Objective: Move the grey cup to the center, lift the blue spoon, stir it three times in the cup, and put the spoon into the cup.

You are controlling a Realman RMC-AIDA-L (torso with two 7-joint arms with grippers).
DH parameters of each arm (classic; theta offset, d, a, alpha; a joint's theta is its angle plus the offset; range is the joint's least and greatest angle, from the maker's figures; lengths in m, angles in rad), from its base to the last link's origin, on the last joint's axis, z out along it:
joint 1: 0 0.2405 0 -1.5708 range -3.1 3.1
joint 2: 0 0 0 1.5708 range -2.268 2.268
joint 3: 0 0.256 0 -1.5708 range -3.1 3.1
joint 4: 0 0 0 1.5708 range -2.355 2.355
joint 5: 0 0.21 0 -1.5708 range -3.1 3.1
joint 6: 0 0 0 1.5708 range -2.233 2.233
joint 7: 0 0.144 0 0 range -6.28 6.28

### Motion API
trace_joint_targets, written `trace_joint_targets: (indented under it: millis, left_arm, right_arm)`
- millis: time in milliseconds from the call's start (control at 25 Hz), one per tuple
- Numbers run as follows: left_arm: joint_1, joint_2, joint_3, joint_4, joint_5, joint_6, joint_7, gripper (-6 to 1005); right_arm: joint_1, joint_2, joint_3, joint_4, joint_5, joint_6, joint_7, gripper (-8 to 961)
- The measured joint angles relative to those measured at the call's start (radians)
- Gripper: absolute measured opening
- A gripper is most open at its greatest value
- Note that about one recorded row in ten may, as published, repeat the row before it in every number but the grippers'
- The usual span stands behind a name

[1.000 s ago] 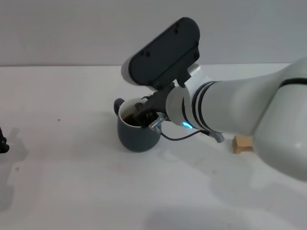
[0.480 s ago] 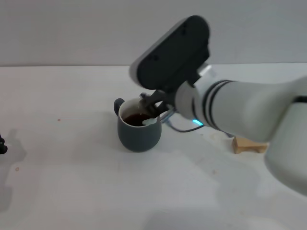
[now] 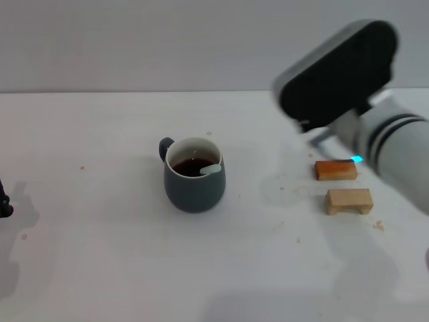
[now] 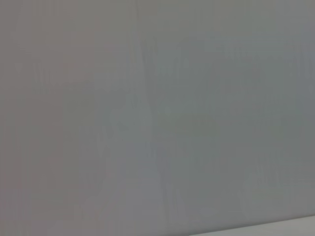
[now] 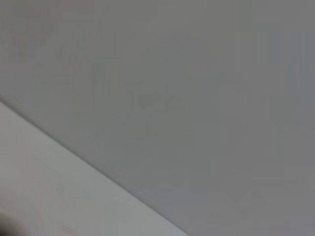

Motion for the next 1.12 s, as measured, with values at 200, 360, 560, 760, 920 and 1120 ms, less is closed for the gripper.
trace_joint_targets:
  millis: [200,360,560,760,920,1120]
  left_arm:
    - [-0.004,-0.001,0.001,0.000,0.000,0.000,0.000,-2]
    - [-0.006,-0.002,0.001,0.000,0.000,0.000,0.000,-2]
    - [-0.008,-0.002,0.001,0.000,0.000,-0.008,0.000,-2]
    - [-0.011,-0.002,0.001,0.000,0.000,-0.014,0.000,-2]
    - [-0.013,-0.002,0.001,0.000,0.000,-0.014,0.000,-2]
    - [-0.017,0.000,0.001,0.000,0.000,-0.014,0.000,-2]
  right_arm:
    - [0.055,-0.002,-0.007,-0.072,-0.226,-0.351,0.101,392]
    - [0.063,-0.001,-0.075,-0.201,-0.550,-0.625,0.225,392]
    - [-0.017,-0.004,-0.199,-0.415,-0.962,-0.798,0.614,392]
    - [-0.156,-0.004,-0.326,-0.662,-1.202,-0.837,1.158,390]
    - [-0.200,-0.001,-0.411,-0.803,-1.223,-0.878,1.407,388]
    - [-0.284,-0.004,-0.494,-1.015,-1.190,-0.950,2.021,386]
